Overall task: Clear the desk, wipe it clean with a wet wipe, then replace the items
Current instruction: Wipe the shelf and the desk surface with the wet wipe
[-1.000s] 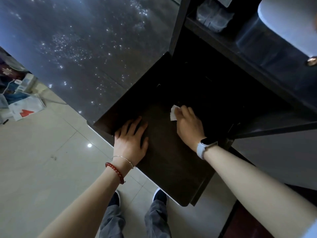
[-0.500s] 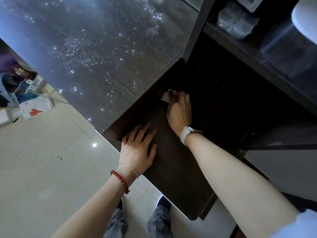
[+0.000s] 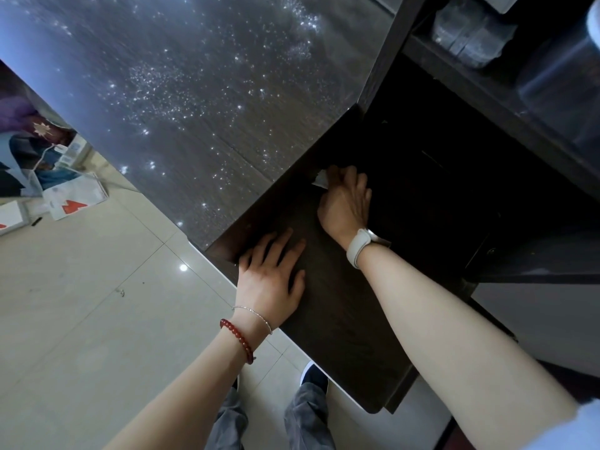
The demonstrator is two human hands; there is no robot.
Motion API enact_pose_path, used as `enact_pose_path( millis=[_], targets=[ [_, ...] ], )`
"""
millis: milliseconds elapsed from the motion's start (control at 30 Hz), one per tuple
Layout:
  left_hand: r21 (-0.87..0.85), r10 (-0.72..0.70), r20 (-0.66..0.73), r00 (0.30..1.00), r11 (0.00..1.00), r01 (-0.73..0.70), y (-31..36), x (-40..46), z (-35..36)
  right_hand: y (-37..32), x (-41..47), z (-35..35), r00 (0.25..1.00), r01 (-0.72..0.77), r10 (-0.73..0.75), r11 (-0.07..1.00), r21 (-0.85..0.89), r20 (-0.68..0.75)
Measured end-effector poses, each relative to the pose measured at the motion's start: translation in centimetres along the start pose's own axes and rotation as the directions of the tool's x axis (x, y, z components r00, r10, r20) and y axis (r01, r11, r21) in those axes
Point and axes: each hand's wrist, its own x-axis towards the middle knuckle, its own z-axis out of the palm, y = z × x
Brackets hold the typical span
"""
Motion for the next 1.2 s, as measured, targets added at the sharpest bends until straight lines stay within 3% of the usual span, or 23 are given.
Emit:
enact_pose_path(
  millis=[167,333,500,667,833,1200],
  targets=[
    [-0.001,-0.003,-0.012,1.000,1.000,0.003,0.2,-0.1,0.0,1.0,-0.5,-0.5,0.984,0.170,-0.165,0.983,-0.069,0.069],
    [0.003,-0.006,-0.005,1.000,1.000,0.006,0.1,-0.1,0.0,2.2,-0.6,-1.3,0.914,0.405,-0.374,0.861,-0.307,0.158],
    [0.010,-0.004,-0.010,1.000,1.000,0.004,0.2,-0.1,0.0,2.3,0.7,-2.5,0.947,0.320,-0.273,0.845,-0.429,0.170],
    [-0.006,-0.001,-0.025,1.000,1.000,0.001,0.2,-0.2,0.0,2.5,-0.3,-2.4,0.962,0.270,-0.244,0.918,-0.291,0.121],
    [0.013,0.007,-0.030,1.000,1.000,-0.006,0.2,-0.1,0.0,1.6,-1.1,-1.5,0.996,0.078,-0.076,0.996,-0.041,0.047],
    [0.018,0.010,-0.009,1.000,1.000,-0.010,0.0,-0.1,0.1,-0.2,-0.8,-0.1,0.999,-0.033,0.032,0.998,-0.050,-0.008]
  ],
)
